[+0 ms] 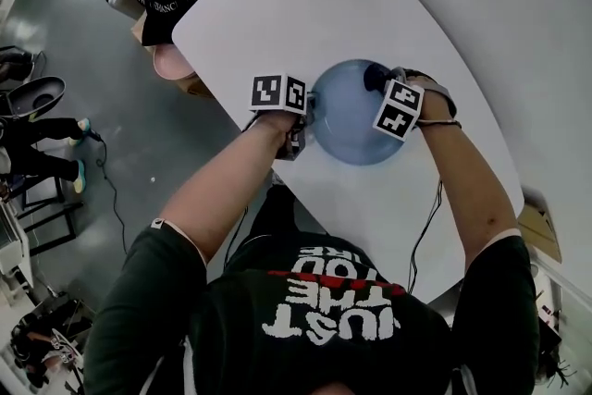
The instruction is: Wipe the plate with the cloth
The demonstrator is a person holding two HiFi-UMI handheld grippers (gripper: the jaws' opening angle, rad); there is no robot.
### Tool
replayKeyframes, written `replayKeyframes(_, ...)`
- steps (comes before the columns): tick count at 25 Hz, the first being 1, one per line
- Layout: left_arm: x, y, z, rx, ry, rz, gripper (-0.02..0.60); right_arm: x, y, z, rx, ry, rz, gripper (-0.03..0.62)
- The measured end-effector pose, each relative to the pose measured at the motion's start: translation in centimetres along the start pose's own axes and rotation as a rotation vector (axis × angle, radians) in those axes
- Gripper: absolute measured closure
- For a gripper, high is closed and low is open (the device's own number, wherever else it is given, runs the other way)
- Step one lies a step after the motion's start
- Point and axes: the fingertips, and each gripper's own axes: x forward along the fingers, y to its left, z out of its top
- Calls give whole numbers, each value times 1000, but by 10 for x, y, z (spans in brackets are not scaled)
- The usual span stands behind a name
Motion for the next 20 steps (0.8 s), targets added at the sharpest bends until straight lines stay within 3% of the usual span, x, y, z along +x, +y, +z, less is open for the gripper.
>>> replayKeyframes(5, 1, 4, 2, -111, -81, -16, 553, -13, 48, -28, -13, 64, 227, 545)
replayKeyframes(9, 1, 9, 8, -198, -154, -28, 537, -28, 100, -21, -36, 27, 406, 545)
replayKeyframes(15, -1, 6, 7, -228, -204, -34, 534, -46, 160, 32, -86, -114, 502, 545)
replayKeyframes(20, 1, 10, 7, -204, -169, -31, 532, -37, 165, 105, -68, -231, 497, 545)
